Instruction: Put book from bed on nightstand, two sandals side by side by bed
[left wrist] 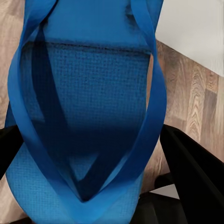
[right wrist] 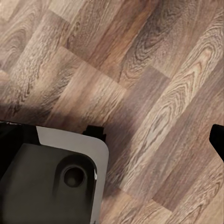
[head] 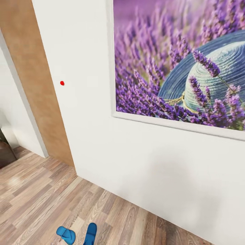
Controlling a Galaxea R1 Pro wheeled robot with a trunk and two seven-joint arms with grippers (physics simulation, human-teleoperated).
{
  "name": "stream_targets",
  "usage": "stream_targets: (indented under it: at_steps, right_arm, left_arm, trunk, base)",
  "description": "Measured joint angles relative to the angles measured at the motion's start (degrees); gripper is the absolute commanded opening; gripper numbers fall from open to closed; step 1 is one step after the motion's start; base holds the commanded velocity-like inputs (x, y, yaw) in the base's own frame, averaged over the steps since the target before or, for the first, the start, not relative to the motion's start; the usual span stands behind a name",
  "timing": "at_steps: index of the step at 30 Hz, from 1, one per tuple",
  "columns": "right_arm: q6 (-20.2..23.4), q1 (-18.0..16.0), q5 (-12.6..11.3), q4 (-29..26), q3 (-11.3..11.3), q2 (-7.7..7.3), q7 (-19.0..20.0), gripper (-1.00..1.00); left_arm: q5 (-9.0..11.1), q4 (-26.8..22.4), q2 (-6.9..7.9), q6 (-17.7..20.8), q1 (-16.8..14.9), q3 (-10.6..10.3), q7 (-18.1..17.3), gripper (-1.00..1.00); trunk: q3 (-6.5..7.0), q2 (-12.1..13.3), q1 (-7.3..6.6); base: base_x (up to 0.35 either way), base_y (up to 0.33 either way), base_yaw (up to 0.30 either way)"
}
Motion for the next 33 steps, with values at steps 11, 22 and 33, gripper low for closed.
stream_targets:
  at_steps: [11,22,33]
  right_arm:
    - [0.0,0.02,0.0,0.0,0.02,0.0,0.0,1.0]
    - [0.0,0.02,0.0,0.01,0.01,0.0,0.0,1.0]
    - [0.0,0.01,0.0,0.06,0.08,0.0,0.0,1.0]
  left_arm:
    - [0.0,0.0,0.0,0.0,0.0,0.0,0.04,-1.0]
    - [0.0,0.0,0.0,0.0,0.0,0.0,0.05,-1.0]
    - [0.0,0.0,-0.04,0.0,0.0,0.0,0.08,-1.0]
  trunk:
    - [-0.23,0.0,0.0]
    - [-0.46,0.0,0.0]
    - [-0.7,-0.01,-0.03]
  base:
    - [0.0,0.0,0.282]
    - [0.0,0.0,0.282]
    - [0.089,0.0,0.282]
